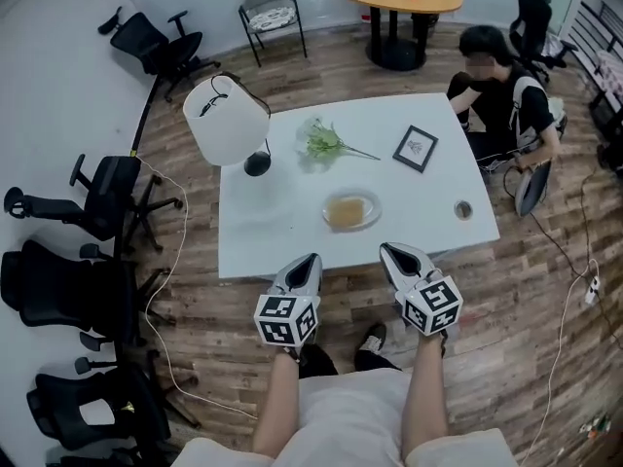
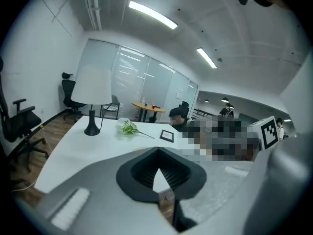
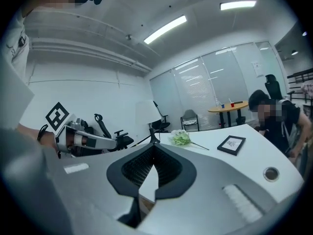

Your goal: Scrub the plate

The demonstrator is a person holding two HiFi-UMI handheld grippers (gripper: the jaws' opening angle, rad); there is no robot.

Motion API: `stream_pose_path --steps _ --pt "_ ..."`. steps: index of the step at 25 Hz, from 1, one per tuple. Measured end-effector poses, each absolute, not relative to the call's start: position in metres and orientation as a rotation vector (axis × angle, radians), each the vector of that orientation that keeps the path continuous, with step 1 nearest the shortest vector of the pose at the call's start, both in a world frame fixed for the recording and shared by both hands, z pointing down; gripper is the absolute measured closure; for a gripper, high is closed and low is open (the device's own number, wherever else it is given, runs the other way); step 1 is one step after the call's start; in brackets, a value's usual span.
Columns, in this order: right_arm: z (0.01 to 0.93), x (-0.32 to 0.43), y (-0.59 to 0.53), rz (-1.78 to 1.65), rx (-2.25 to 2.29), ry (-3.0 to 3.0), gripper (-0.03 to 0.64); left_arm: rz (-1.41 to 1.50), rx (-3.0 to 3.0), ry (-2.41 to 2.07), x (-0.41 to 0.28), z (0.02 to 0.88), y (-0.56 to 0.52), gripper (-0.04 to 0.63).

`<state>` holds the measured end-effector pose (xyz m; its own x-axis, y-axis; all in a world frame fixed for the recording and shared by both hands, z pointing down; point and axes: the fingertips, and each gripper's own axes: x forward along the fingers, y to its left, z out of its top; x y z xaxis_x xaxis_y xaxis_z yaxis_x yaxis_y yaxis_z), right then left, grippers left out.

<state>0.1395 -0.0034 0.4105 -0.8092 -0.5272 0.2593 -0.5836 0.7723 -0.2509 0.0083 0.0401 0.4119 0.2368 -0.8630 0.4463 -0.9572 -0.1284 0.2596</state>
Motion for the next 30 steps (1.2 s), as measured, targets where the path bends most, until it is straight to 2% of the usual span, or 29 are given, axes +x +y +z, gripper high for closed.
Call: stream_pose_path --steps 10,20,27,30 --pt "0.446 0.113 -0.003 0.446 0.75 -2.702 0.592 0.251 1.9 -1.721 -0.02 0.441 0.051 0.594" --pt "0.496 0.074 -0.037 0.399 0.592 -2.509 0.572 0.316 1.929 -1.549 -0.033 0.497 -0.018 0.594" --pt "0.523 0.036 -0.086 0.246 0.442 -2.4 0.487 0.47 2.055 -1.386 -0.034 0.524 -0.079 0.594" --pt "0.527 0.025 -0.103 0.207 0.398 -2.407 0.406 0.502 2.082 -1.327 -0.037 0.535 -0.091 0.594"
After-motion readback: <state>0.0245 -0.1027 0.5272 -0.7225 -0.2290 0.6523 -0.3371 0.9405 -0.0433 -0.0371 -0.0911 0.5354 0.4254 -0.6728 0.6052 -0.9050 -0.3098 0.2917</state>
